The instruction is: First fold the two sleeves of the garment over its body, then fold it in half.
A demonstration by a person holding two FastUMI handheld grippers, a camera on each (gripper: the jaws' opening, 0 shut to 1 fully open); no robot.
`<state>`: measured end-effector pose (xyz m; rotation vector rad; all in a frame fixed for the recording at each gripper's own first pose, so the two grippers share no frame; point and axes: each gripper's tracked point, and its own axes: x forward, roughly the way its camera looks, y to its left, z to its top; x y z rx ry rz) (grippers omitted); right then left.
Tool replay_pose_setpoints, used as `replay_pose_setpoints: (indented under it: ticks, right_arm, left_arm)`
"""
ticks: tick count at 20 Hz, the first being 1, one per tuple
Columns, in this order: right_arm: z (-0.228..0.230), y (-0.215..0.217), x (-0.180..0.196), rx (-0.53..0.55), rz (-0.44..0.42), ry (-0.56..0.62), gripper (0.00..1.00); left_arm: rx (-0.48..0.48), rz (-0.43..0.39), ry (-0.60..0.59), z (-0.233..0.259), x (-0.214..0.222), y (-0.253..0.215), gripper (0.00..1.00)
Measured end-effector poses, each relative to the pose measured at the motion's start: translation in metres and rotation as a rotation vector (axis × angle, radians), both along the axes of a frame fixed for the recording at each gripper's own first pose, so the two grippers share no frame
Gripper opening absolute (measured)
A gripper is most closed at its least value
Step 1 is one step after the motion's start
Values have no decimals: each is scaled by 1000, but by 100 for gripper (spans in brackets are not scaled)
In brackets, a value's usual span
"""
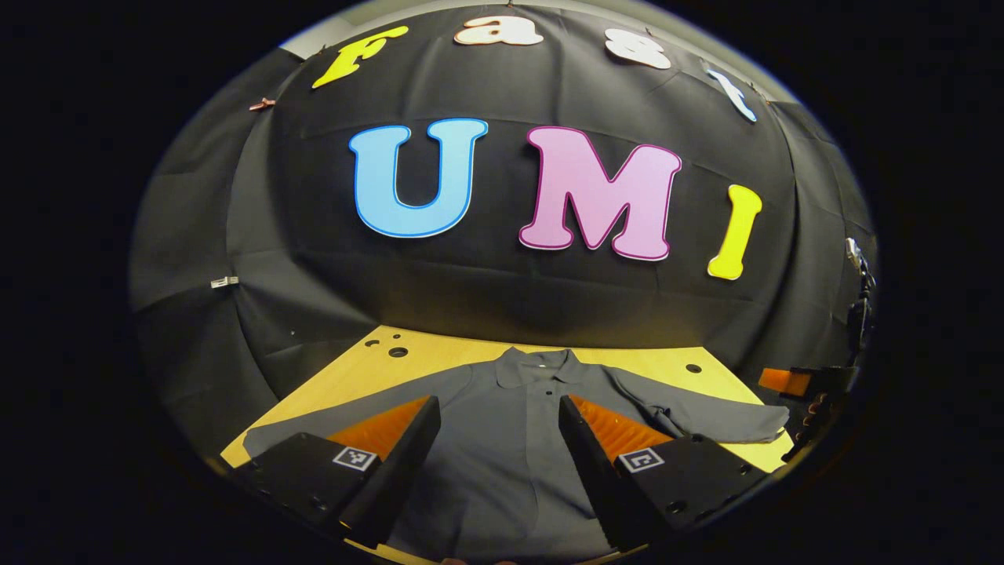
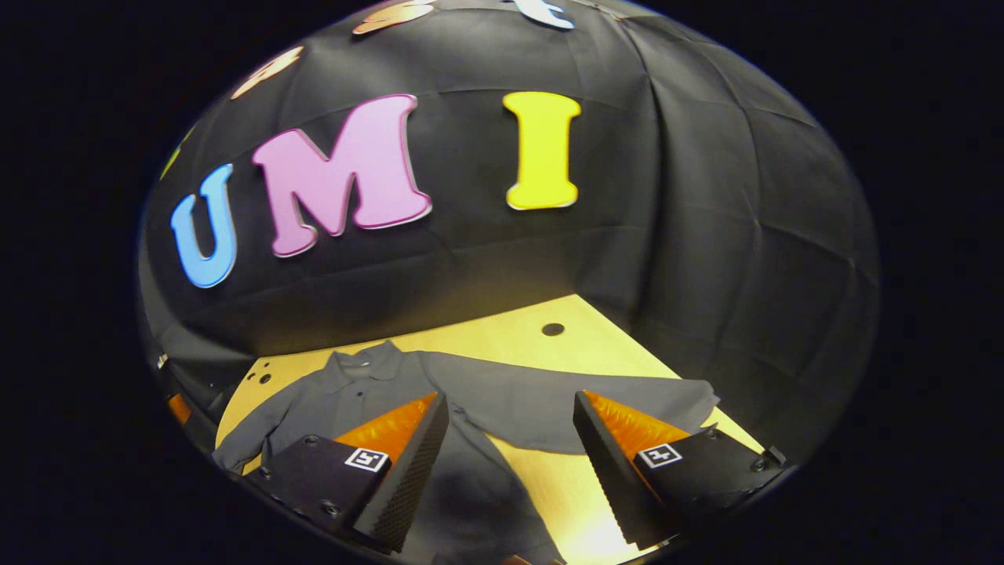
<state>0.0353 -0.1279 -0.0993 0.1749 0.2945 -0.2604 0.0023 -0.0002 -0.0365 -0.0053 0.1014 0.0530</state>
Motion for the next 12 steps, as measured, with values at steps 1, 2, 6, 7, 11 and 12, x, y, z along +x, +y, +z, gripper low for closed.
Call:
replay_pose_setpoints:
  ticks: [1, 2, 6, 7, 11, 12]
  right_arm:
    - [-6, -14, 1, 8, -28, 14, 99]
    - [-13, -28, 4, 11, -56, 28, 99]
    - [-35, -86, 10, 21, -164, 96, 99]
    - [-40, -98, 13, 31, -177, 110, 99]
    - [-67, -148, 15, 64, -265, 174, 99]
    - [-76, -161, 13, 92, -298, 190, 99]
  left_arm:
    - [2, -4, 1, -1, 1, -2, 96]
    - [3, -5, 8, -3, 1, -2, 96]
    - [4, 2, 42, -11, 3, -5, 96]
    - [14, 6, 55, -15, 5, -6, 96]
    - [68, -4, 67, -12, 8, -16, 96]
    - [74, -13, 69, -10, 8, -19, 96]
